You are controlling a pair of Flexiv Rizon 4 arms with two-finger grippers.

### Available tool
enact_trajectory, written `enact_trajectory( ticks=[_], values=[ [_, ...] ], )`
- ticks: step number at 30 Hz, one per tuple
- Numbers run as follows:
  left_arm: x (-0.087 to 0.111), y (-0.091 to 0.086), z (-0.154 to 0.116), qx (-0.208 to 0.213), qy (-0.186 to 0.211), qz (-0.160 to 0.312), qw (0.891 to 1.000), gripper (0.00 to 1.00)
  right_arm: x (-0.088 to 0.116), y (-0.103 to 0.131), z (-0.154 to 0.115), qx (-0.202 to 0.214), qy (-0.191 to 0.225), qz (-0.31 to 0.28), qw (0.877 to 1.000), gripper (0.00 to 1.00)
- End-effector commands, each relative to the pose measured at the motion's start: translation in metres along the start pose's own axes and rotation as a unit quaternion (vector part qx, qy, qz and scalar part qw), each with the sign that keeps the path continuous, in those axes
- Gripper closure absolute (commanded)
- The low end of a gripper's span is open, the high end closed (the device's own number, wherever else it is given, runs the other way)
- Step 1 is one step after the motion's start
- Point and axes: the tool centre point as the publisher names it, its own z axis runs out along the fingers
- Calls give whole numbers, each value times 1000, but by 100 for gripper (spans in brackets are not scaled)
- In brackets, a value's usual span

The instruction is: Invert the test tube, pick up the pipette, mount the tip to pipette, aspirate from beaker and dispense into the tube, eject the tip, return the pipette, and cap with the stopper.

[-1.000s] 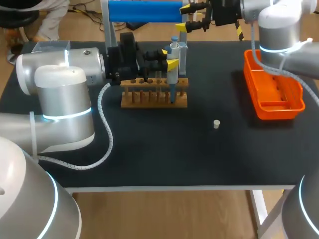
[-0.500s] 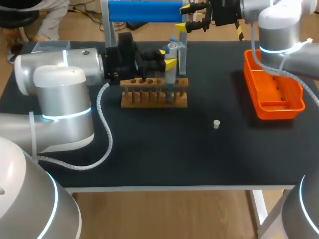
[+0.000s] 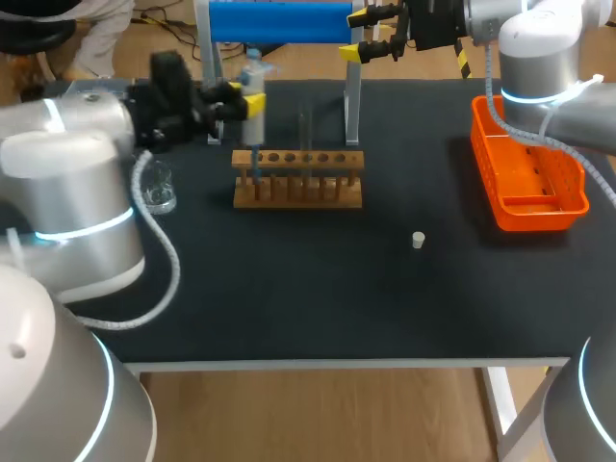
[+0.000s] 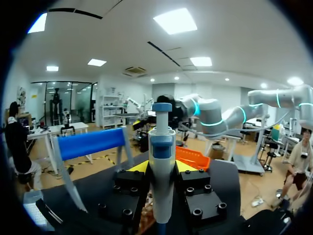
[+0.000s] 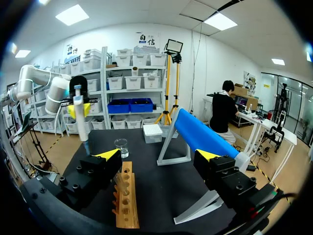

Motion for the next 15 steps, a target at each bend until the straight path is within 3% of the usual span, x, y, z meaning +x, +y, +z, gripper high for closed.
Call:
enact_trajectory(
  ticks=[1,8,15],
  values=[
    [-29,-16,-14,-30,-13,-10,999,100,-1,0,-1,1,2,0,1000,0],
    [-78,-30,0,-74,-61,-34,995,100,-1,0,-1,1,2,0,1000,0],
    [-124,-38,23,-94,-80,-48,991,100,-1,0,-1,1,2,0,1000,0]
  ],
)
